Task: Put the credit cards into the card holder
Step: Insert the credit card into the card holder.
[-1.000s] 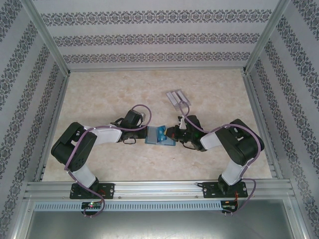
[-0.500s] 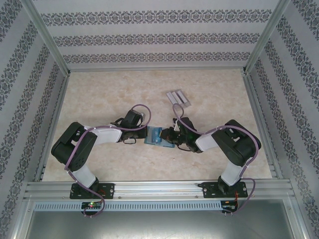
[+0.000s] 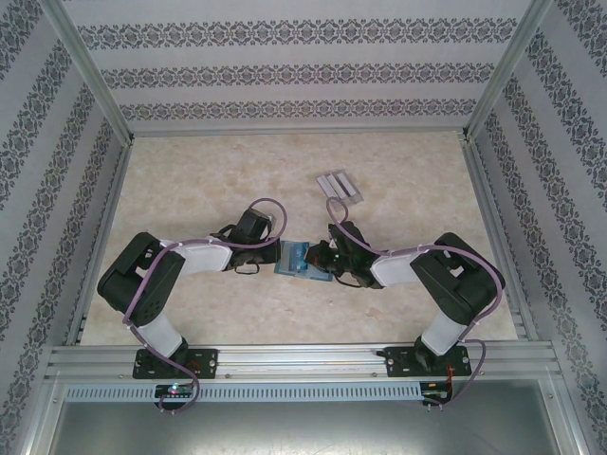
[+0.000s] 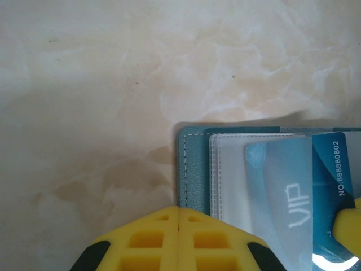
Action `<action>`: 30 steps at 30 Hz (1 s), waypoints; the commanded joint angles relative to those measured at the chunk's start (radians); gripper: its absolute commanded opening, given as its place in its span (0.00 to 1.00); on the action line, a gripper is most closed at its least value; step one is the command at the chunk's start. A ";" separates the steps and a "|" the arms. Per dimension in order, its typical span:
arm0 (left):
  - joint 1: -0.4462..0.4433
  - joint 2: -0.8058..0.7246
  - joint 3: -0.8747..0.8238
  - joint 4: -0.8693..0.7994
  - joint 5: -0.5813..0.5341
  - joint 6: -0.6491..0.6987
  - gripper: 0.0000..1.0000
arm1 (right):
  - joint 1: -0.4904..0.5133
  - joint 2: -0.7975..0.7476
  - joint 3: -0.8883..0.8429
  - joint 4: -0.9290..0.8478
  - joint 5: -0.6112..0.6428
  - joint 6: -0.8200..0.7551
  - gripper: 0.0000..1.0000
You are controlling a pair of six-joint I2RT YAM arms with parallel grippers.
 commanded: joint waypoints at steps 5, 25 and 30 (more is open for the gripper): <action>-0.006 0.023 -0.031 -0.032 -0.018 -0.012 0.00 | 0.033 0.037 0.032 -0.053 0.094 0.035 0.00; -0.005 -0.012 -0.027 -0.070 -0.058 0.000 0.00 | 0.069 -0.002 0.100 -0.276 0.117 -0.075 0.27; -0.004 -0.035 -0.016 -0.071 -0.028 0.036 0.16 | 0.064 -0.124 0.104 -0.438 0.182 -0.156 0.35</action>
